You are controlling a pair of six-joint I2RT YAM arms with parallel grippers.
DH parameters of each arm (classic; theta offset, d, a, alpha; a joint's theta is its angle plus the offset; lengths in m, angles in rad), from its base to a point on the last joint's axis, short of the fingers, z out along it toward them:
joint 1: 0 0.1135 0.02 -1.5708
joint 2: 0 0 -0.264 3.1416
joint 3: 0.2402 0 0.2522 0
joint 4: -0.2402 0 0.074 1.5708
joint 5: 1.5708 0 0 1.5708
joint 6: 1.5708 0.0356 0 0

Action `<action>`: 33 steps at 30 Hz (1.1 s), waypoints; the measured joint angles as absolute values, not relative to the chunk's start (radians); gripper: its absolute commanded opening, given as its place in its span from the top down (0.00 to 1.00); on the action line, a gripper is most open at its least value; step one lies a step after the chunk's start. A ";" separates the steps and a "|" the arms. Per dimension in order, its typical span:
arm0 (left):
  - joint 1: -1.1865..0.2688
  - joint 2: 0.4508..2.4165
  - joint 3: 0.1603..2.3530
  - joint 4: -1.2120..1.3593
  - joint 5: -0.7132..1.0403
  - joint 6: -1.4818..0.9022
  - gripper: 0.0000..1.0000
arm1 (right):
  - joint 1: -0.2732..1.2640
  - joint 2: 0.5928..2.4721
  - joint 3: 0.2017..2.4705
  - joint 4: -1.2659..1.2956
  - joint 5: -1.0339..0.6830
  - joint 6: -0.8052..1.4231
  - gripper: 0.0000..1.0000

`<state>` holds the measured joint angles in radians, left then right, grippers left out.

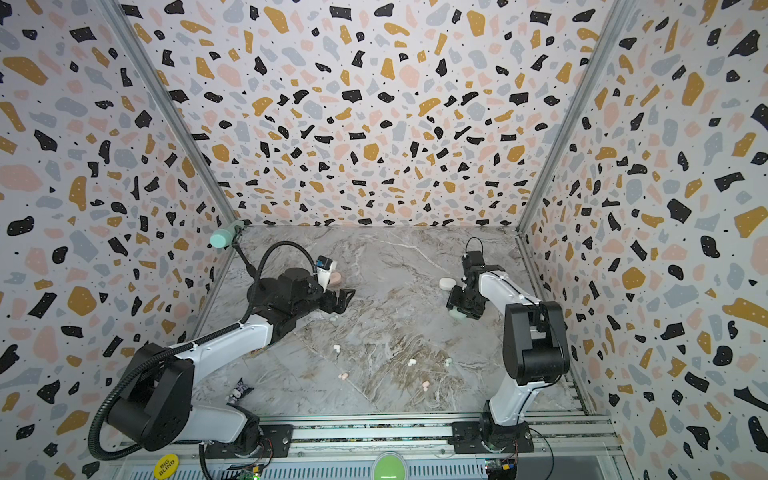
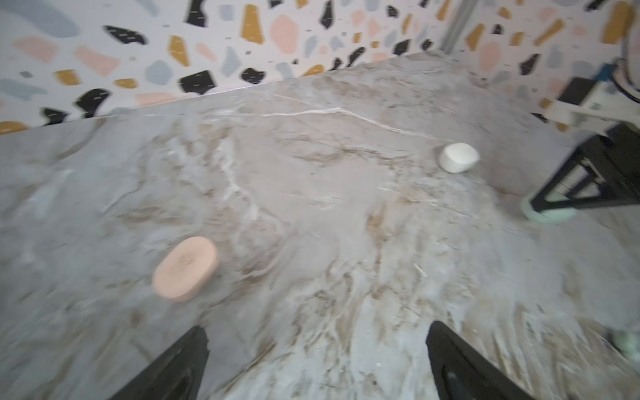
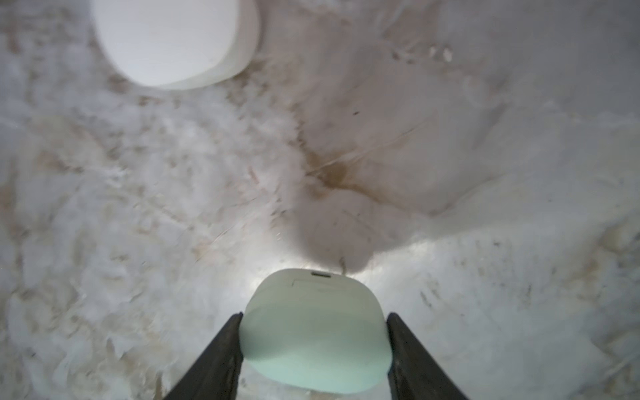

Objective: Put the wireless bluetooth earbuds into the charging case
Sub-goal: 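Lift the green case toward the left gripper while the left gripper reaches in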

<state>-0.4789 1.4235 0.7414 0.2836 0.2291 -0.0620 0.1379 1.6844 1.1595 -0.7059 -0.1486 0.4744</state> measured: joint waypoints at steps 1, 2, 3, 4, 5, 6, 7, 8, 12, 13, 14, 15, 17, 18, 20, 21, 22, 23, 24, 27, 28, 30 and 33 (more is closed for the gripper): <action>-0.509 1.435 0.736 0.312 0.256 -0.049 0.00 | 0.154 1.666 1.169 -0.722 -0.159 0.463 0.48; -0.535 1.447 0.729 0.337 0.282 -0.039 0.00 | 0.171 1.652 1.179 -0.734 -0.170 0.453 0.49; -0.562 1.461 0.720 0.365 0.309 -0.031 0.00 | 0.192 1.633 1.191 -0.748 -0.183 0.442 0.49; -0.584 1.473 0.710 0.394 0.337 -0.023 0.00 | 0.215 1.615 1.205 -0.760 -0.199 0.432 0.50; -0.603 1.486 0.699 0.427 0.363 -0.019 0.00 | 0.234 1.601 1.217 -0.772 -0.212 0.422 0.50; -0.616 1.499 0.686 0.462 0.386 -0.016 0.00 | 0.258 1.586 1.234 -0.787 -0.231 0.413 0.50; -0.624 1.514 0.675 0.502 0.418 -0.015 0.00 | 0.279 1.573 1.253 -0.800 -0.250 0.402 0.51; -0.626 1.526 0.670 0.529 0.438 -0.015 0.00 | 0.296 1.564 1.269 -0.810 -0.265 0.395 0.51; -0.629 1.578 0.667 0.653 0.524 -0.015 0.00 | 0.375 1.539 1.355 -0.857 -0.336 0.364 0.51; -0.630 1.586 0.668 0.674 0.540 -0.015 0.00 | 0.389 1.539 1.375 -0.867 -0.351 0.359 0.51; -0.634 1.598 0.673 0.691 0.557 -0.013 0.00 | 0.407 1.539 1.399 -0.877 -0.366 0.353 0.51; -0.638 1.610 0.682 0.704 0.572 -0.010 0.00 | 0.423 1.540 1.419 -0.887 -0.379 0.349 0.51; -0.649 1.627 0.699 0.720 0.592 -0.002 0.00 | 0.449 1.541 1.455 -0.910 -0.397 0.345 0.51; -0.655 1.632 0.708 0.726 0.600 0.006 0.00 | 0.463 1.541 1.475 -0.922 -0.404 0.345 0.51; -0.666 1.634 0.724 0.728 0.609 0.023 0.01 | 0.482 1.544 1.504 -0.939 -0.413 0.345 0.51; -0.673 1.635 0.734 0.727 0.610 0.035 0.02 | 0.491 1.550 1.520 -0.949 -0.415 0.346 0.51; -0.678 1.635 0.741 0.728 0.610 0.043 0.02 | 0.496 1.554 1.531 -0.958 -0.416 0.347 0.51; -0.684 1.635 0.748 0.728 0.610 0.052 0.03 | 0.502 1.560 1.542 -0.965 -0.415 0.349 0.51; -0.689 1.635 0.753 0.730 0.609 0.061 0.04 | 0.507 1.567 1.550 -0.973 -0.414 0.352 0.51; -0.697 1.634 0.753 0.738 0.598 0.079 0.06 | 0.520 1.590 1.561 -0.987 -0.408 0.367 0.52; -0.698 1.634 0.753 0.738 0.593 0.084 0.07 | 0.524 1.596 1.561 -0.992 -0.405 0.372 0.51; -0.702 1.634 0.753 0.743 0.583 0.092 0.10 | 0.532 1.605 1.561 -1.003 -0.398 0.385 0.52; -0.704 1.634 0.753 0.748 0.566 0.096 0.14 | 0.545 1.612 1.561 -1.009 -0.390 0.401 0.52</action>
